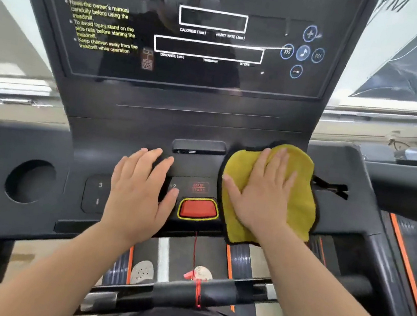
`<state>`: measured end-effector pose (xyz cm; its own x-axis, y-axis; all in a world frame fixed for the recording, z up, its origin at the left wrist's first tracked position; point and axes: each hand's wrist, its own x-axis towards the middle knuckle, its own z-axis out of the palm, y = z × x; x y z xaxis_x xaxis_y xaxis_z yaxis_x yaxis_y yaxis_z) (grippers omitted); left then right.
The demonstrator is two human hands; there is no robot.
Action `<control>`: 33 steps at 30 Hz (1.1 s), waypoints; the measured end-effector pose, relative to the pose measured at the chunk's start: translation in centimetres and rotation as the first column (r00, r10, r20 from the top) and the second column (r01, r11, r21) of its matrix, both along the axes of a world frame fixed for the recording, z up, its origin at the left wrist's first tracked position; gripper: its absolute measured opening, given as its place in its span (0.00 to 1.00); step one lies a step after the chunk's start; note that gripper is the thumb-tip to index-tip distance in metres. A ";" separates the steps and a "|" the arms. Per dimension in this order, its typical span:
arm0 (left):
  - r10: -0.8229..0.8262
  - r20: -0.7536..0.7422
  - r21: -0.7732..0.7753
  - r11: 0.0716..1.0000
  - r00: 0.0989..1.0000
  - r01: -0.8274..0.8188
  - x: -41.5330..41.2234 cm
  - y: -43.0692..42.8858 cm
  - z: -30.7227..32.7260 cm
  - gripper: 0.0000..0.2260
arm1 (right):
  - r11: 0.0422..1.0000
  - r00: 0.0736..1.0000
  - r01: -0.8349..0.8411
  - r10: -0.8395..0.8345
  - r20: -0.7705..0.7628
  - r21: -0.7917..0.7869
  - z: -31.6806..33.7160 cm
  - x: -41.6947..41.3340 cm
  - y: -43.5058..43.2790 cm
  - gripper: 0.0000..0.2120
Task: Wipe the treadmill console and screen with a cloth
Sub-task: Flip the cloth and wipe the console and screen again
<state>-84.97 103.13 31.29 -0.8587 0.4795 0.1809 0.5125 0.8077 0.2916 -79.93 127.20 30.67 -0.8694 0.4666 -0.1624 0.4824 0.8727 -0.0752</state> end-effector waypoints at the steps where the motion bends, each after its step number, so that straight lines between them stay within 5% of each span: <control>1: 0.013 0.001 -0.005 1.000 1.000 -0.013 0.2 0.6 -0.1 0.25 | 0.993 0.993 -0.119 0.120 -0.012 0.019 -0.4 0.3 -0.9 0.50; 4: 0.047 0.005 -0.027 0.999 0.999 -0.047 1.0 2.3 -0.3 0.27 | 0.902 0.899 -0.431 0.433 -0.063 0.035 -1.0 2.5 -1.7 0.43; 7: 0.071 0.000 -0.038 0.997 0.997 -0.071 1.3 4.3 -0.4 0.28 | 0.840 0.839 -0.543 0.543 -0.035 0.012 -1.3 4.6 1.6 0.43; 13: 0.120 0.019 -0.083 0.990 0.993 -0.118 1.4 6.4 -0.4 0.29 | 0.986 0.986 -0.164 0.164 0.017 0.004 -0.1 2.2 10.1 0.53; 17: 0.104 0.009 -0.051 0.993 0.995 -0.104 1.6 6.3 0.0 0.30 | 0.992 0.988 -0.126 0.128 -0.082 0.028 0.1 -0.8 8.8 0.56; 25: 0.101 -0.015 -0.050 0.994 0.995 -0.102 1.8 6.3 0.0 0.30 | 0.773 0.769 -0.634 0.630 -0.107 -0.008 -0.3 0.5 5.0 0.45; 33: 0.098 0.002 -0.054 0.994 0.995 -0.097 1.6 6.2 -0.2 0.28 | 0.958 0.953 -0.276 0.283 -0.111 0.074 -0.4 0.4 10.2 0.56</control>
